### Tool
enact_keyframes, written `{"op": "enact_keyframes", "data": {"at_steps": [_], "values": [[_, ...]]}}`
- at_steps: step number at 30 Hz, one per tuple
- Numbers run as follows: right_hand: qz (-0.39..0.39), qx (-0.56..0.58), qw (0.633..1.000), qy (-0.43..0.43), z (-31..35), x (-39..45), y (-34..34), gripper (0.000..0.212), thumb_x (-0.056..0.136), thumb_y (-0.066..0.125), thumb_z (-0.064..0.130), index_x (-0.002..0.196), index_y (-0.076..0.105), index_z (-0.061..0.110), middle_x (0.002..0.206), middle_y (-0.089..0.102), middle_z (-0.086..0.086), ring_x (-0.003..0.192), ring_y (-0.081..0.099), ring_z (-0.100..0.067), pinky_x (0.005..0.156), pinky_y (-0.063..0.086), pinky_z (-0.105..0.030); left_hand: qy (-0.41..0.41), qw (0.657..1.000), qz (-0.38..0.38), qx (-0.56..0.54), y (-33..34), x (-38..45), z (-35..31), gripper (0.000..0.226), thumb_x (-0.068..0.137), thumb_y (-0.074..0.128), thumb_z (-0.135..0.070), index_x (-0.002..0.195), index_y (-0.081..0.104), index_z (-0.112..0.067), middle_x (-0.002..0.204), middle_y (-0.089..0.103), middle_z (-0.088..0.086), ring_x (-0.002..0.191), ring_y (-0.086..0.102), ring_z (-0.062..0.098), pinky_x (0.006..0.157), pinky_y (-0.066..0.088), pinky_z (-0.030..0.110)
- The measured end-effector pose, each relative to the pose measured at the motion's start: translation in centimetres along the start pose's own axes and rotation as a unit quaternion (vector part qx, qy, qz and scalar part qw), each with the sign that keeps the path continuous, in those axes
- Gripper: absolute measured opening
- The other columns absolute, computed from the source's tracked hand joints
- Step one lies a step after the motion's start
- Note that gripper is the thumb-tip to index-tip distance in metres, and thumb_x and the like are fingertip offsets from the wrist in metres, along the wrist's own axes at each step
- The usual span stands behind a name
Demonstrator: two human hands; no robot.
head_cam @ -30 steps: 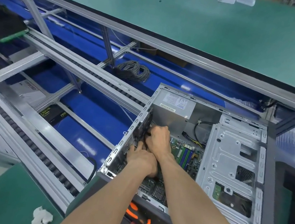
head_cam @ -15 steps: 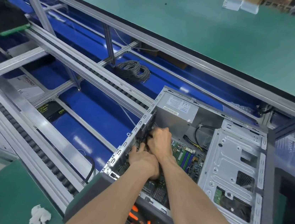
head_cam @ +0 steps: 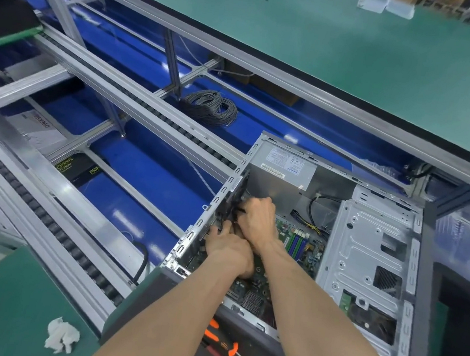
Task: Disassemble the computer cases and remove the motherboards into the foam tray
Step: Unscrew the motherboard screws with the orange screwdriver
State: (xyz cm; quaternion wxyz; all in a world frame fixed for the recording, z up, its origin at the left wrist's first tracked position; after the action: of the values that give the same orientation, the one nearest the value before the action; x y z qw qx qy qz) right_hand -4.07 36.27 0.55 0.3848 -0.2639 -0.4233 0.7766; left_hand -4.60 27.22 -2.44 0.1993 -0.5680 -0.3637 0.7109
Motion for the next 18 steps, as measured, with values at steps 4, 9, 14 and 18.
{"op": "enact_keyframes", "data": {"at_steps": [4,9,14,18], "values": [[0.004,0.004,1.000,0.017,-0.3,0.1,-0.1,0.014,0.078,0.061,0.000,0.074,0.074,-0.001,0.075,0.071,-0.020,0.072,0.059,-0.042,0.079,0.045,-0.036,0.001,1.000,-0.007,0.001,0.1,0.0,0.0,0.061,0.089,0.049,-0.029,0.146,0.043,-0.010,0.160,0.024,0.009,0.148,0.008,0.030,0.117,0.013,0.053],[0.004,-0.018,1.000,-0.013,0.4,0.4,-0.2,0.017,0.081,0.059,0.002,0.080,0.076,0.004,0.078,0.073,-0.015,0.074,0.062,-0.038,0.084,0.047,-0.037,-0.005,1.000,-0.006,0.004,0.2,0.3,0.4,0.066,0.088,0.050,-0.029,0.150,0.039,-0.010,0.162,0.021,0.009,0.148,0.007,0.030,0.117,0.011,0.054],[0.031,-0.030,0.998,-0.040,0.4,-0.1,-0.7,0.017,0.088,0.064,0.013,0.087,0.080,0.011,0.082,0.074,-0.011,0.080,0.063,-0.036,0.085,0.048,-0.036,-0.005,1.000,0.005,0.008,0.8,0.5,0.2,0.074,0.090,0.049,-0.031,0.156,0.025,-0.007,0.167,0.008,0.010,0.152,-0.003,0.031,0.119,0.007,0.054],[0.102,-0.115,0.986,-0.067,0.3,-0.5,-1.3,0.012,0.082,0.064,0.010,0.073,0.071,0.010,0.071,0.064,-0.011,0.081,0.059,-0.035,0.074,0.054,-0.037,-0.005,1.000,0.008,0.018,0.9,0.4,0.1,0.079,0.089,0.051,-0.031,0.157,0.020,-0.007,0.167,0.004,0.010,0.151,-0.002,0.032,0.117,0.011,0.056]]}}
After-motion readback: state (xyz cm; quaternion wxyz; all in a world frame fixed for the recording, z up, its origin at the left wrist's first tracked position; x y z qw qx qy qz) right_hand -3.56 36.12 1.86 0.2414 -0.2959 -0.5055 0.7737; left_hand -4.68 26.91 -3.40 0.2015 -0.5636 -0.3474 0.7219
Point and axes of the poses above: each hand's wrist, its own x-axis towards the middle knuckle, its own y-axis out of the palm, z = x × y, the point moved 10 cm from there along x, towards the middle knuckle
